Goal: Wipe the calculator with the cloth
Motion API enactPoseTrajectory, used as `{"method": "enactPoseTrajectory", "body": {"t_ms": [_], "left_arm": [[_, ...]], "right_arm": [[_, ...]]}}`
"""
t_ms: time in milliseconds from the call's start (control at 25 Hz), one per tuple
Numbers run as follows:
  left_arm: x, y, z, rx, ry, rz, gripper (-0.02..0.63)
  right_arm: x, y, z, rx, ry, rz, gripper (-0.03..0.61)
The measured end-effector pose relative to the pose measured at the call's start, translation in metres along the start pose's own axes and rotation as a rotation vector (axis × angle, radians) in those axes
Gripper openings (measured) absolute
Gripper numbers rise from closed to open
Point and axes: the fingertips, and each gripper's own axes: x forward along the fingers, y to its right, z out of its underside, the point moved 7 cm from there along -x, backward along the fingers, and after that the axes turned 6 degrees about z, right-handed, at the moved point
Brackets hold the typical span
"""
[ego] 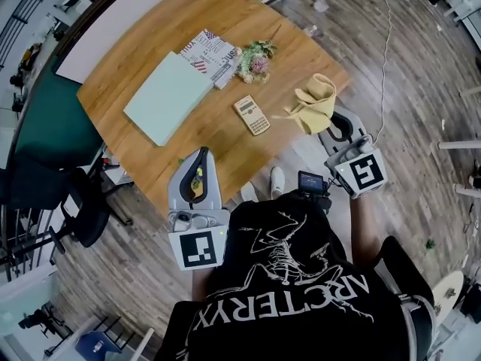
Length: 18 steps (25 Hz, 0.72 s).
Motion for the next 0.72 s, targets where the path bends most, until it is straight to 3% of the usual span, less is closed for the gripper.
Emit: {"method": "enactPoseTrajectory", "body": {"t_ms": [160, 240, 720], "left_arm": [[0.003, 0.0, -0.006, 0.014, 0.015, 0.015, 0.009], [0.002, 0.001, -0.006, 0.018, 0.018, 0.017, 0.009], [-0.007, -0.01, -0.001, 0.023, 0.016, -0.033, 0.009]], "right_arm": [[-0.02, 0.001, -0.029, -0.001, 0.107, 0.108, 0.057], [-0.024, -0.001, -0.036, 0.033, 0.135, 0.12, 0.057], [-0.016, -0.027, -0.057, -0.004, 0.193, 0.014, 0.057]]}}
